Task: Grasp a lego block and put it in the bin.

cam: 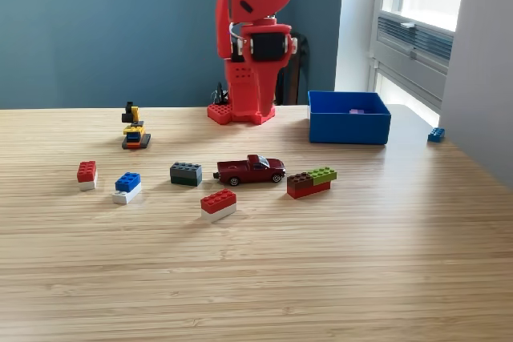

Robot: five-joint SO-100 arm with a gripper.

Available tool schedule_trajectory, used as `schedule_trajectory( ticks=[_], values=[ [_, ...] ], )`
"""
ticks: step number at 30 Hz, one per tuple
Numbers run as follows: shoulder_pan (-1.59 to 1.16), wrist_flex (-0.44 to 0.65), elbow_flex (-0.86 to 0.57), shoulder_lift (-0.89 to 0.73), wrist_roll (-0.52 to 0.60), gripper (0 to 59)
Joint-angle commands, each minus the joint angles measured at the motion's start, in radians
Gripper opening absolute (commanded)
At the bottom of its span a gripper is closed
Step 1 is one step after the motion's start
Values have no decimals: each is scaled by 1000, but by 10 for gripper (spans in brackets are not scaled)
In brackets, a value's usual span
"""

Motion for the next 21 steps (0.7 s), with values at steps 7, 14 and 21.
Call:
schedule_trajectory(
  ticks=[7,14,21],
  values=[
    [393,-196,40,11,-118,1],
    [511,-279,86,11,-179,19],
    [522,-371,146,8,-160,166]
  ],
)
